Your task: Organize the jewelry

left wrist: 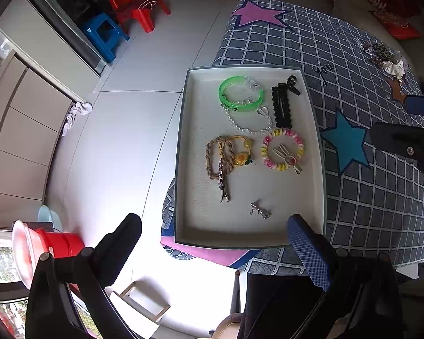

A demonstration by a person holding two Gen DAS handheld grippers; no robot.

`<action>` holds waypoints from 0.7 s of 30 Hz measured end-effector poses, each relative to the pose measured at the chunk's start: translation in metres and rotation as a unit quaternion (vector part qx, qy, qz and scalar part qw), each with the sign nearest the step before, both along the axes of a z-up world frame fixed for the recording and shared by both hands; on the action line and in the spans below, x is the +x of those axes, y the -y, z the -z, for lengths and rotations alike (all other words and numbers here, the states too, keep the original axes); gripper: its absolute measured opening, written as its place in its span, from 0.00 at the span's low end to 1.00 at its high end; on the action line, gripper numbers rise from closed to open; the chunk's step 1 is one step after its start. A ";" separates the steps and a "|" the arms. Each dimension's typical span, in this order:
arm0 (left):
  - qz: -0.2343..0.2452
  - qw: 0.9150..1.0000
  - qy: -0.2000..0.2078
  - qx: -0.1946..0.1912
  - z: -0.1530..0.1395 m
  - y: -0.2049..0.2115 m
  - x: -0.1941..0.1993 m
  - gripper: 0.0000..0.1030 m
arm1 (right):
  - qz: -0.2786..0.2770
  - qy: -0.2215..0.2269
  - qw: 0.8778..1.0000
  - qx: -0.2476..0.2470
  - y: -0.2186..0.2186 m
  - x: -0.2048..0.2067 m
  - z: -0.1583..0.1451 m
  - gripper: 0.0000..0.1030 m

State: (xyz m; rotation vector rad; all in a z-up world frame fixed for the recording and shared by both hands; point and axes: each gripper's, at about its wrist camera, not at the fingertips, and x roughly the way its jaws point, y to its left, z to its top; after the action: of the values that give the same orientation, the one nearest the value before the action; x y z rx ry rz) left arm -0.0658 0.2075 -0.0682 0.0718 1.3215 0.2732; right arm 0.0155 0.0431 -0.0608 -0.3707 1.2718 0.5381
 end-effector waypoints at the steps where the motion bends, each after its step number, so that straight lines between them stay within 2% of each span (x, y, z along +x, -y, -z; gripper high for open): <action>1: 0.000 1.000 0.000 0.000 0.000 0.000 0.000 1.00 | -0.001 -0.001 1.000 0.000 0.000 0.000 0.000 0.85; 11: -0.013 1.000 -0.002 -0.002 0.002 -0.004 -0.004 1.00 | -0.008 -0.021 1.000 -0.010 -0.003 0.002 0.015 0.85; 21: -0.024 1.000 -0.003 -0.008 0.004 -0.009 -0.005 1.00 | -0.003 -0.018 1.000 0.009 -0.002 0.004 0.017 0.85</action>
State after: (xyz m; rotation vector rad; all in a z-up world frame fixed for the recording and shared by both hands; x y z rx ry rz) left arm -0.0710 0.2161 -0.0719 0.0280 1.3324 0.3027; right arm 0.0192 0.0456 -0.0783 -0.3513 1.3000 0.5642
